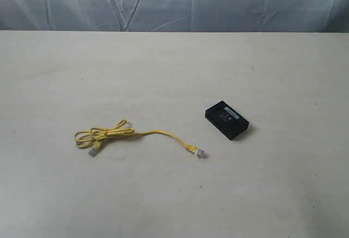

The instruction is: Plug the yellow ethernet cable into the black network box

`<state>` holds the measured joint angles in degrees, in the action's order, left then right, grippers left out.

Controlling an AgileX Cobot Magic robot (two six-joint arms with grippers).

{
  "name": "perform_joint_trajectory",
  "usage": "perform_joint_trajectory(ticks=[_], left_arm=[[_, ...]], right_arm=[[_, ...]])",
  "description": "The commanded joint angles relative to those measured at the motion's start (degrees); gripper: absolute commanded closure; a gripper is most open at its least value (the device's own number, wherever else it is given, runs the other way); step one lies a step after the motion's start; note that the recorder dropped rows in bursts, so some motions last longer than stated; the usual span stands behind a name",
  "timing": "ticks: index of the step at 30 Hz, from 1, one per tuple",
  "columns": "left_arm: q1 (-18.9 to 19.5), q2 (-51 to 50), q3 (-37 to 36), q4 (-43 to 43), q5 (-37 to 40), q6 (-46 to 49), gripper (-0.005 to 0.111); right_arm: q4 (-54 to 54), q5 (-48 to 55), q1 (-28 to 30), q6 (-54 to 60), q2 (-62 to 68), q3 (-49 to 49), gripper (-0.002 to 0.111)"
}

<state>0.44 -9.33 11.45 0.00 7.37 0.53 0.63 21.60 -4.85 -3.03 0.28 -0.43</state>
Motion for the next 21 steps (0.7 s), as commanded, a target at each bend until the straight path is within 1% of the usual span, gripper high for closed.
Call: perform_joint_trajectory(ticks=[1,4,6,10,13,16,21], left_arm=[[0.1,-10.6,9.09,2.78,10.61,4.43,0.107],[0.0,-19.04,14.8,1.19,17.2,11.52,0.107],[0.0,-24.5,18.04,-2.99,20.56,16.29,0.107],[0.0,-34.28,22.89,-10.65,25.12,26.64,0.107],[-0.13,-42.08,26.16,-16.57,27.04,33.8,0.107],[-2.47,-48.63,28.81,-20.39,27.6,40.9,0.107],[-8.34,-59.18,33.22,-20.97,27.72,46.48,0.107]], right_arm=[[0.02,-0.49,0.35,0.03,-0.28,0.2,0.109],[-0.13,-0.39,0.35,0.03,-0.28,0.2,0.109],[-0.13,-0.39,0.35,0.03,-0.28,0.2,0.109],[-0.13,-0.39,0.35,0.03,-0.28,0.2,0.109],[-0.13,-0.39,0.35,0.03,-0.28,0.2,0.109],[-0.13,-0.39,0.35,0.03,-0.28,0.2,0.109],[-0.13,-0.39,0.35,0.03,-0.28,0.2,0.109]])
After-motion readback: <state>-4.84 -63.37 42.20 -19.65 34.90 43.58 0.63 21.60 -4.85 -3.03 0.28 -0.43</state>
